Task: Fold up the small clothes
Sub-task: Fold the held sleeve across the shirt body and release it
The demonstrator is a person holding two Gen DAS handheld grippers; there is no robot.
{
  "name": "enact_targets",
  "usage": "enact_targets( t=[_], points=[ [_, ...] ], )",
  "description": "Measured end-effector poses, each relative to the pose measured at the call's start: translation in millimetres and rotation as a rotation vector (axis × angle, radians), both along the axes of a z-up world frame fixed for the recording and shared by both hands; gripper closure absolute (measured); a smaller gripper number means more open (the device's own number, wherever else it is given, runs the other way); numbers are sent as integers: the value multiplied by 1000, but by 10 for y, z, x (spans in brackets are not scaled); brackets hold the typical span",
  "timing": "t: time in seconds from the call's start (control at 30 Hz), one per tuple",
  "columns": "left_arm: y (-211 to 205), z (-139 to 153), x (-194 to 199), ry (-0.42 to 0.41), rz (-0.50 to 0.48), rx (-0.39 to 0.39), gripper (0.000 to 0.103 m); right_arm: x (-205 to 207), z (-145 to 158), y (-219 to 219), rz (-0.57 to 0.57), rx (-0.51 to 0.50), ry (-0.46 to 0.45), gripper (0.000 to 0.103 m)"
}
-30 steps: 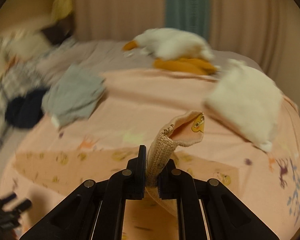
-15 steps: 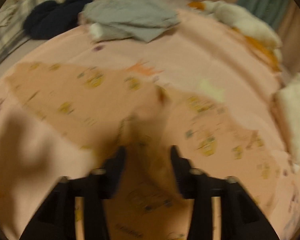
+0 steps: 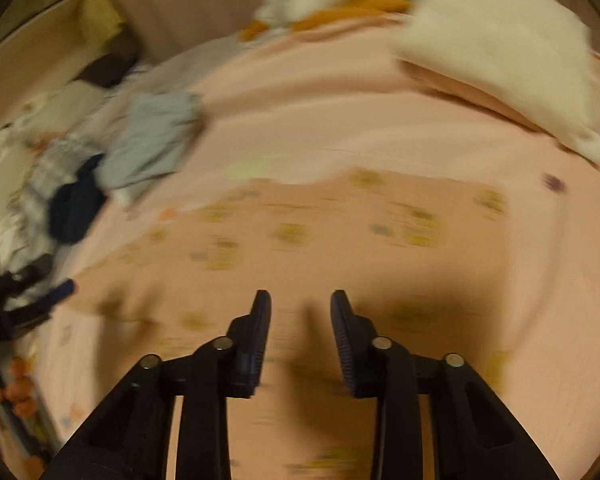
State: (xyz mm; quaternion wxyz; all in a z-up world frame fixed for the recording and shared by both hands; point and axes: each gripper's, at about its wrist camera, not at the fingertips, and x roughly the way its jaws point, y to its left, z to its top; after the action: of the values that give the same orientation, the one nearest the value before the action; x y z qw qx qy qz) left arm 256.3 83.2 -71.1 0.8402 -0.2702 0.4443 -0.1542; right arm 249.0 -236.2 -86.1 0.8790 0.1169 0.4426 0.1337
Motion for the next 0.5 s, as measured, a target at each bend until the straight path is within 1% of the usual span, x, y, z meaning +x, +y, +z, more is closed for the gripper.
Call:
enact_targets(
  t=[0.07,0.13,0.2,0.23,0.3,0.33,0.37,0.4,0.43,0.47,0.5],
  points=[
    [-89,-105,92,25,-13,-6,50,-21,-122,-99,-37,-35,27,82],
    [-172,-244,180,52,-9,10,50,-42,-225,-190,-77,-106,49,87],
    [-185,-351,213,74,-5,8,50,-64,-282,-276,-119,-195,49,103],
    [-185,-412,220,87,2,5,50,-71,-287,-318,-132,-208,43,103],
    [-178,-499,220,105,11,5,49,-85,-287,-407,-154,-175,51,103],
    [-186,-530,217,111,10,11,47,-80,-285,-414,-158,-173,51,103],
    [-187,-560,215,117,10,23,47,-68,-284,-400,-159,-183,48,103],
    [-185,-613,214,128,8,51,48,-57,-281,-375,-163,-189,41,103],
    [-161,-698,216,150,4,68,49,-62,-291,-391,-173,-181,39,103],
    [-129,-736,211,153,5,60,54,-57,-287,-389,-186,-159,40,103],
    [-98,-735,200,149,9,50,57,-90,-280,-419,-189,-142,41,103]
  ],
)
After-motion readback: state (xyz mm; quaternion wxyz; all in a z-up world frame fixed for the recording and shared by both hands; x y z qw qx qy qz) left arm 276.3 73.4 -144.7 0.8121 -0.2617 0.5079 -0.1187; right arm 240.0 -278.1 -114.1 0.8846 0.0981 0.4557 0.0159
